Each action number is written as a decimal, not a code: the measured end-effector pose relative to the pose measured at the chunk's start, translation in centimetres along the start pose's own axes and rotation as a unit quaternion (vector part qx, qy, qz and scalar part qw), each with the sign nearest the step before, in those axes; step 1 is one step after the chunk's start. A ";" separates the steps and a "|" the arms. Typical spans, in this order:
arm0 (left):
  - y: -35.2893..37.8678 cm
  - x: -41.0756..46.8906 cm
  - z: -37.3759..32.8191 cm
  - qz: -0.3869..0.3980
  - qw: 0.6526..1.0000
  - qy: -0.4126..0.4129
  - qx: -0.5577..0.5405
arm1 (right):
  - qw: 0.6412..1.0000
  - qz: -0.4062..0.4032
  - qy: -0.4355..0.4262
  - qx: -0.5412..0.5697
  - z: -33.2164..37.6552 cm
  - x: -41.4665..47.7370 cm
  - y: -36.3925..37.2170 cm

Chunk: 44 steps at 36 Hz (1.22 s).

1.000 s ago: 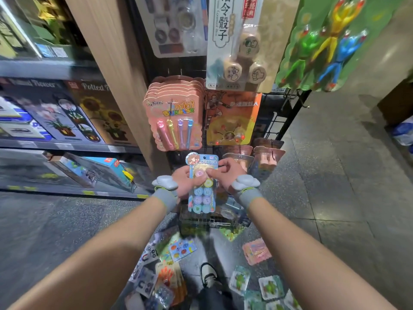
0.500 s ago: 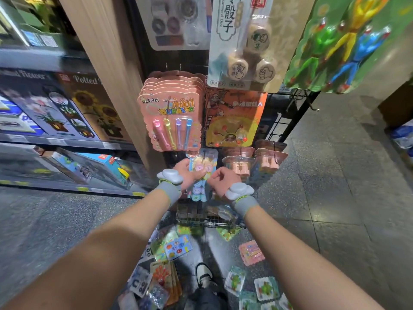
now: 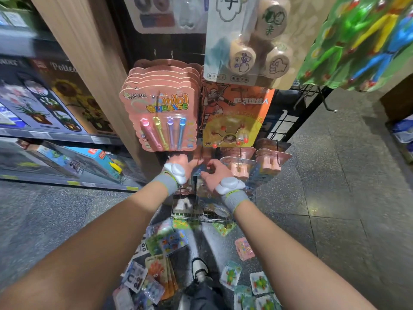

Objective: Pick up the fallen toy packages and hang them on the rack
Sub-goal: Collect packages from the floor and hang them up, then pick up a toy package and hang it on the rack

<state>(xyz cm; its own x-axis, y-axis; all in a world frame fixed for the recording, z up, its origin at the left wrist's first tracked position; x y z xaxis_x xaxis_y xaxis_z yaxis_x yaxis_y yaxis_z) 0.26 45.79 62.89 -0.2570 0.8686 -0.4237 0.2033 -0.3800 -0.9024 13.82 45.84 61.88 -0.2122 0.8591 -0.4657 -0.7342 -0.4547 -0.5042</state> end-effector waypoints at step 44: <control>19.5 -32.8 19.5 0.111 0.980 -0.009 -0.167 | 0.991 0.083 0.080 -0.073 -9.4 -27.6 18.5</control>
<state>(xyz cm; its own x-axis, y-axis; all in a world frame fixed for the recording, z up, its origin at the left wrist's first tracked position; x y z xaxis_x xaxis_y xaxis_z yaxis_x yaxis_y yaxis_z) -5.82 3.67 57.69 -0.1868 0.7693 -0.6109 0.5532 -0.4315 -0.7126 12.14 11.52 58.59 -0.2090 0.7271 -0.6539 -0.5944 -0.6254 -0.5055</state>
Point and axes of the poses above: each hand's wrist, its own x-axis towards the middle knuckle, its own y-axis out of the palm, z = x × y, the point moved 3 cm from there along x, towards the middle knuckle, and after that the axes turned 6 degrees about x, right-handed, at the moved point
